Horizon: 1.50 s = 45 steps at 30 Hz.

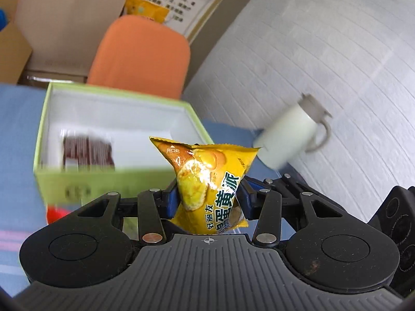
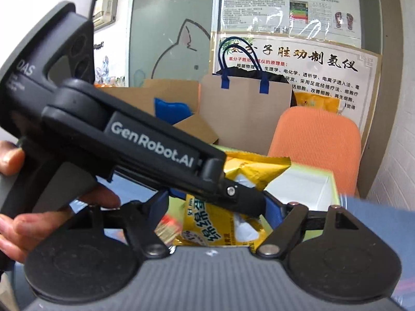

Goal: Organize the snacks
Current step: 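Carry the yellow chip bag with the left gripper into the green box, release, then lower the left gripper onto the orange sponge cake pack and close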

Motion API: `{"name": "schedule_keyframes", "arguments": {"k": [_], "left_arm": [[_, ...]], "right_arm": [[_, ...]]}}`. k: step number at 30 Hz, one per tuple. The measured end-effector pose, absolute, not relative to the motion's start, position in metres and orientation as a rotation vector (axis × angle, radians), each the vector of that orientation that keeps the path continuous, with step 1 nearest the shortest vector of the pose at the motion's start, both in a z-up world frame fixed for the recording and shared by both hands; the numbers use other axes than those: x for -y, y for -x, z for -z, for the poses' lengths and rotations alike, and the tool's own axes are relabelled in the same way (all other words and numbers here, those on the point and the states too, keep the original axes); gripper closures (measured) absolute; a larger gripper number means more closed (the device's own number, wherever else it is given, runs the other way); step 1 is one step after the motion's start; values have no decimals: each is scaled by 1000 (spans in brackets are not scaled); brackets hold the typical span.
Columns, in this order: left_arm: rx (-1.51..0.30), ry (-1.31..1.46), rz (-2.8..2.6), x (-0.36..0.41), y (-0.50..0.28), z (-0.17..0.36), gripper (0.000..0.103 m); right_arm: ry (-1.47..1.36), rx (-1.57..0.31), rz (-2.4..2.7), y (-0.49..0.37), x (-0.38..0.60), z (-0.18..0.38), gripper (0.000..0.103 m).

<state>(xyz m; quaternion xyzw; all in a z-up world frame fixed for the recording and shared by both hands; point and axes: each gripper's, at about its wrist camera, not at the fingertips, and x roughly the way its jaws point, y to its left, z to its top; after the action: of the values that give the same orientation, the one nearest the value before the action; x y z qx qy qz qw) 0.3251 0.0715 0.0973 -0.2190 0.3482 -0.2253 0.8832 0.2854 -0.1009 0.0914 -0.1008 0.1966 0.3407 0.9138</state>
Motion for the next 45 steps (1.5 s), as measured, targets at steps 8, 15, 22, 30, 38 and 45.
{"name": "schedule_keyframes", "arguments": {"k": [8,15,22,30,38,45], "left_arm": [[-814,422,385,-69,-438,-67,78],[-813,384,300,-79,-460,-40,50],[-709,395,306,-88,-405,-72,39],[-644,390,429,-63,-281,-84,32],[-767,389,525,-13,-181,-26,32],[-887,351,581,9,-171,1,35]], "right_arm": [[217,-530,-726,-404,87,-63,24],[175,-593,-713,-431,95,-35,16],[96,-517,-653,-381,144,-62,10],[52,-483,-555,-261,210,-63,10],[-42,-550,-486,-130,223,-15,10],[31,-588,-535,-102,185,13,10]]}}
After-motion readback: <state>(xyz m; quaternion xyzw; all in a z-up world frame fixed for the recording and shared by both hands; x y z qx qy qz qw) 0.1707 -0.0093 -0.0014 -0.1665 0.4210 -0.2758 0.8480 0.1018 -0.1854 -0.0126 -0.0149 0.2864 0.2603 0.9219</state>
